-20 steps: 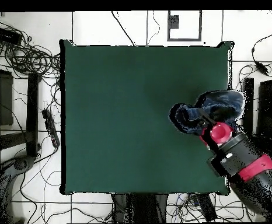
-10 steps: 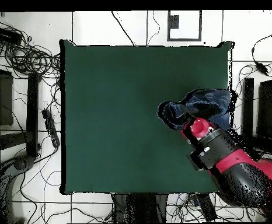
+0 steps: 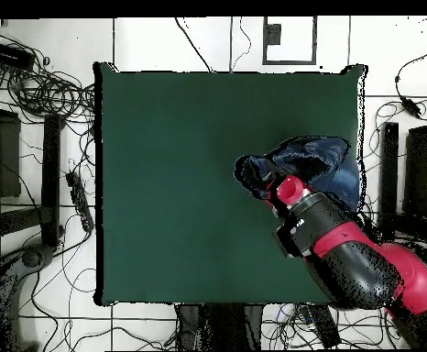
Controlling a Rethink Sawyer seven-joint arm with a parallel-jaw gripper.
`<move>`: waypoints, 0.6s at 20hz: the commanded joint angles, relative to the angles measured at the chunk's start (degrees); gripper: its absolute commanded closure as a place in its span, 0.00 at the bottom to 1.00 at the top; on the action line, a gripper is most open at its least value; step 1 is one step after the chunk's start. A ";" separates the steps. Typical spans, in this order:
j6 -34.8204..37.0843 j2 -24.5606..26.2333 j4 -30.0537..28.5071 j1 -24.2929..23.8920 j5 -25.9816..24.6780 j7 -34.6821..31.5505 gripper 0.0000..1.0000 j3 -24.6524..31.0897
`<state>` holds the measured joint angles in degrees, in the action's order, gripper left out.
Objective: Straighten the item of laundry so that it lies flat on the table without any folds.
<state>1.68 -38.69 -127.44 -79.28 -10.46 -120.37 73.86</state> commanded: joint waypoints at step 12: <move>-9.94 4.09 0.65 12.85 9.14 -14.71 1.00 -8.62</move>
<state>-4.46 -38.95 -127.34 -73.21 -5.79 -120.37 68.72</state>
